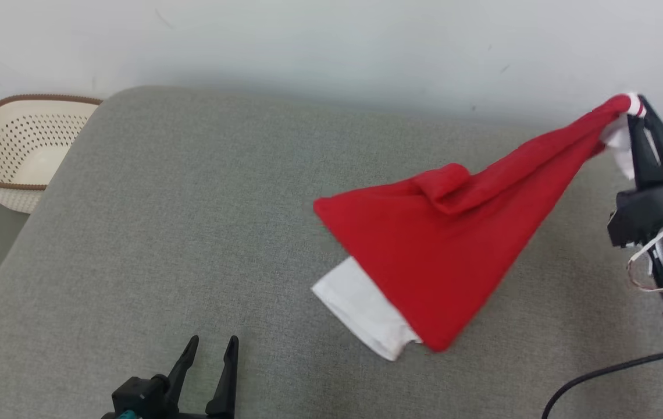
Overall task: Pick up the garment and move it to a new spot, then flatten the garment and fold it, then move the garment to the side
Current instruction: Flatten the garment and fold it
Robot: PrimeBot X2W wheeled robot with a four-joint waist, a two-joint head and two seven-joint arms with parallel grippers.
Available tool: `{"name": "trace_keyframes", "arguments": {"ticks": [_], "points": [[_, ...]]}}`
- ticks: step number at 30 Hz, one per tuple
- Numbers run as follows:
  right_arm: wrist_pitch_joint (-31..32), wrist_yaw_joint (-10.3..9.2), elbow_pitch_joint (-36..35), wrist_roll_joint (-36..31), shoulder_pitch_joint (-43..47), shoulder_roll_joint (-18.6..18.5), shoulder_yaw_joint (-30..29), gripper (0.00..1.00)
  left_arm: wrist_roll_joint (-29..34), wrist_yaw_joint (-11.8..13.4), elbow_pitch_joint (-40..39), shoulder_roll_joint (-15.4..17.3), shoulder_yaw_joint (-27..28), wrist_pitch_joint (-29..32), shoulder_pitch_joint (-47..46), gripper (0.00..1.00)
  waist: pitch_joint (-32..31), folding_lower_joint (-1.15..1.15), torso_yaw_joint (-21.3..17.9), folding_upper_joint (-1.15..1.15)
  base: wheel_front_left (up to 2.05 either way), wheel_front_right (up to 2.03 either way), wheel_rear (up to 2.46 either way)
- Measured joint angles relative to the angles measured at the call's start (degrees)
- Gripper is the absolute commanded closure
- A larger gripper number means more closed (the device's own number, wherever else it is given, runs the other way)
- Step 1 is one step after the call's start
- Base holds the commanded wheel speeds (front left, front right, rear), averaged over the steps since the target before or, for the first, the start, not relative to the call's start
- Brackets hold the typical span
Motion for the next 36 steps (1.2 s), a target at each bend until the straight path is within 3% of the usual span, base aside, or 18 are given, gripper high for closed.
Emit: {"name": "trace_keyframes", "arguments": {"ticks": [7, 8, 9, 15, 21, 30, 36], "points": [[0.0, 0.0, 6.14, 0.56, -0.44, -1.9, 2.91, 0.99, -1.53, 0.26, 0.64, 0.01, -0.93, 0.0, 0.66, 0.0, -1.41, 0.0, -0.42, 0.0, 0.0, 0.0, 0.0], [0.0, 0.0, 7.79, 0.71, 0.66, -1.91, 2.68, 0.58, -1.62, 0.29, 0.73, 0.0, -0.96, 0.0, 0.82, 0.0, -1.49, 0.0, -0.53, 0.0, 0.0, 0.0, 0.0], [0.02, 0.0, 9.61, 0.82, 2.06, -1.88, 2.41, 0.0, -1.63, 0.33, 0.85, 0.0, -0.87, 0.0, 1.12, 0.0, -1.56, 0.0, -0.69, 0.0, 0.0, 0.0, 0.0], [0.0, 0.0, 13.57, 1.78, 8.81, -0.21, -1.02, 0.0, -1.32, 0.23, 1.4, 0.0, -0.43, 0.0, 1.58, 0.0, -1.72, 0.0, -2.15, 0.0, 0.0, 0.0, 0.0], [0.01, 0.0, 10.28, 2.33, 15.28, 3.55, -3.07, 0.0, -0.92, 0.22, 1.52, -0.02, -0.22, 0.01, 1.49, 0.0, -1.71, 0.0, -4.28, 0.0, 0.0, 0.0, 0.0], [0.01, 0.0, 3.66, 3.83, 14.4, 8.11, 3.65, 0.0, -1.27, -0.1, 1.86, -0.01, -1.98, 0.0, 0.2, 0.0, -1.32, 0.0, -4.83, 0.0, 0.0, 0.0, 0.0], [0.01, 0.0, 7.45, 4.11, 7.91, 8.83, 9.2, 0.0, -2.14, 0.16, 1.88, 0.01, -3.91, 0.0, 0.04, 0.0, -0.42, 0.0, -1.64, 0.0, 0.0, 0.0, 0.0]]}}
